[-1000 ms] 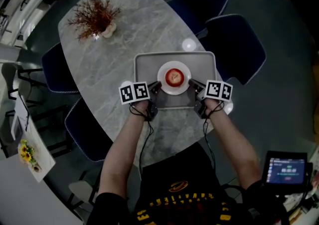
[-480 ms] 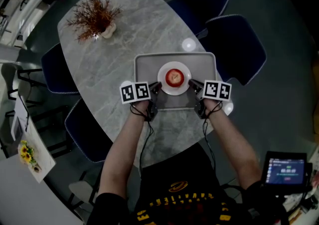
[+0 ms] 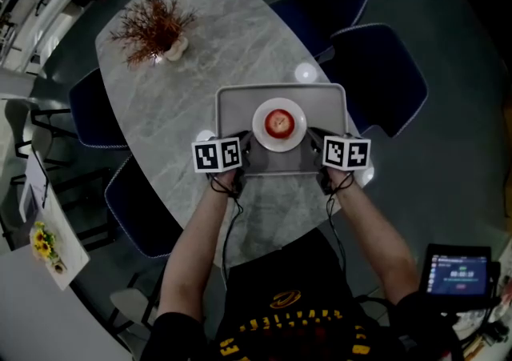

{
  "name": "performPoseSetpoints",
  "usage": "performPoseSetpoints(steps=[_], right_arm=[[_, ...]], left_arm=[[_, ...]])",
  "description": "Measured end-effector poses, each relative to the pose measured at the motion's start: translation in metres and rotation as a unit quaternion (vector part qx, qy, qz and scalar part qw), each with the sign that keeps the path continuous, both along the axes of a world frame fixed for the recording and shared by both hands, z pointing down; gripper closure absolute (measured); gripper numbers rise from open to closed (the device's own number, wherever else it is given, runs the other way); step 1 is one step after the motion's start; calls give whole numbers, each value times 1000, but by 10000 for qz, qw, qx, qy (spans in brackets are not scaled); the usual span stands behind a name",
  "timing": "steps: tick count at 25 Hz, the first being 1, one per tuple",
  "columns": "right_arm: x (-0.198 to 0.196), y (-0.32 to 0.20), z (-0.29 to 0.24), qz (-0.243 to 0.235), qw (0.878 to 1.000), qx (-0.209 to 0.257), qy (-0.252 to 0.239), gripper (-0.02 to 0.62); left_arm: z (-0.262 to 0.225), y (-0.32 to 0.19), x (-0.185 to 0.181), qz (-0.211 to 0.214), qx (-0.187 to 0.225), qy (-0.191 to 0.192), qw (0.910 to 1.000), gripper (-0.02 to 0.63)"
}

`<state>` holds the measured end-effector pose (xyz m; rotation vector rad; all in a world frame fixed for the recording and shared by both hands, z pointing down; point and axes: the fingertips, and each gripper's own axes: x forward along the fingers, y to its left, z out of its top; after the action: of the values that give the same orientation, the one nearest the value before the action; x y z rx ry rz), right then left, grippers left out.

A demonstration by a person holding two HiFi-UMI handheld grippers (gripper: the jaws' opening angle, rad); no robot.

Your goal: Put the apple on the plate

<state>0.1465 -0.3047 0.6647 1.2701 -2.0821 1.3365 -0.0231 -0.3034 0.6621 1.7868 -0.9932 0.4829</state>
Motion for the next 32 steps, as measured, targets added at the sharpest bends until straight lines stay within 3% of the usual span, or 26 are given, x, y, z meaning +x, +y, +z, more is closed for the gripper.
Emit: performPoseSetpoints(steps=[8,12,15,16,22,32], right_arm=[[-9,18,-21,-229,9981,556,-149,563],[-18,29,-60,-338,9907,1072,-761,563],[-20,39,-97,-565,9837,1449,-899,564],[-21,43,-106,-656,9813,1560,-916,589],[-29,75,-134,-1026,9714,1936,-912,589],[-70,147,-175,-1497,9567,2405,-665,589]], left_arm=[[-28,29,-4,-45,649,-477,9967,570],[-52,55,12,-283,838,-76,9960,570],[-79,74,26,-471,965,167,9941,571],[-85,81,31,-444,1017,191,9936,571],[-116,122,61,136,1428,55,9896,571],[-173,169,66,32,2029,455,9781,571]])
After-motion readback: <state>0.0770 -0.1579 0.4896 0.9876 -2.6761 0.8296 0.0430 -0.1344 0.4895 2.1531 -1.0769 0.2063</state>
